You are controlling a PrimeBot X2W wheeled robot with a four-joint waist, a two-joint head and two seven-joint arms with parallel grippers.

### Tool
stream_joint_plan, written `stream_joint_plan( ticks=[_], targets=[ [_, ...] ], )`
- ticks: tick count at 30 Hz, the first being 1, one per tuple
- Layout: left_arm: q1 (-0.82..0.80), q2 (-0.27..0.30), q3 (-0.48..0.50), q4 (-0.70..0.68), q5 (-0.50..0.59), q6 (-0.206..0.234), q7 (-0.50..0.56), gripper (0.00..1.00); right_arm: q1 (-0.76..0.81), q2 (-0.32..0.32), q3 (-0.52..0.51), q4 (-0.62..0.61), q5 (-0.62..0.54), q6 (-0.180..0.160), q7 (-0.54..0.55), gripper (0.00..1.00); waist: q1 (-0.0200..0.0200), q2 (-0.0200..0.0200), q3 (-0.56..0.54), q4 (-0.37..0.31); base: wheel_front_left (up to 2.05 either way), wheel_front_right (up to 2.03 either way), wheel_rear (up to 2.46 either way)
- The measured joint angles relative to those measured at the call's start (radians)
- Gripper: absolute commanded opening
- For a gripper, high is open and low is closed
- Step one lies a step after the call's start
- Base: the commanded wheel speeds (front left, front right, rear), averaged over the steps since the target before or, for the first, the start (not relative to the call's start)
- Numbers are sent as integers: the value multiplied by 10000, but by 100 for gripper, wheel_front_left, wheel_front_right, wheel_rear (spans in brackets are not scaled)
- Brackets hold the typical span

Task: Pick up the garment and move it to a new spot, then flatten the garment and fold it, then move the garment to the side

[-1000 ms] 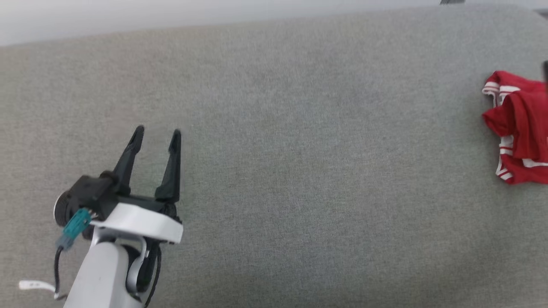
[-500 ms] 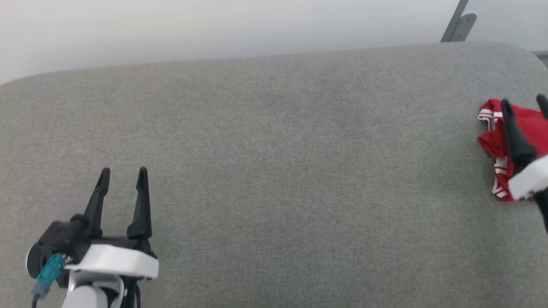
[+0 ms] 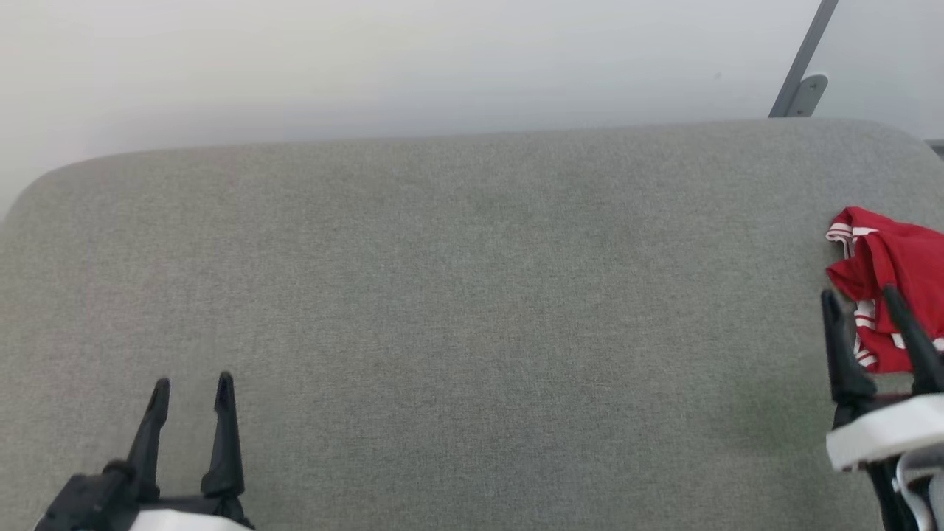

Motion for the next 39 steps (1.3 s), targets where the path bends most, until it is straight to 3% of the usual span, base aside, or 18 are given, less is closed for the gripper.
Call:
stream_joint_plan(
  ticks=[7,22,39],
  targets=[
    [744,-119,207,-169,-50,0,0,100,1243,780,-527,-763,-364,0,2,100,0,0,-309,113,0,0,0],
    [1099,-497,380,-276,-52,-2,0,100,2339,1783,-876,-1607,-800,0,2,100,0,0,-576,219,0,0,0],
    [1145,-560,293,-244,-52,-2,0,100,2637,2217,-723,-1703,-855,0,2,100,0,0,-670,214,0,0,0]
  ],
)
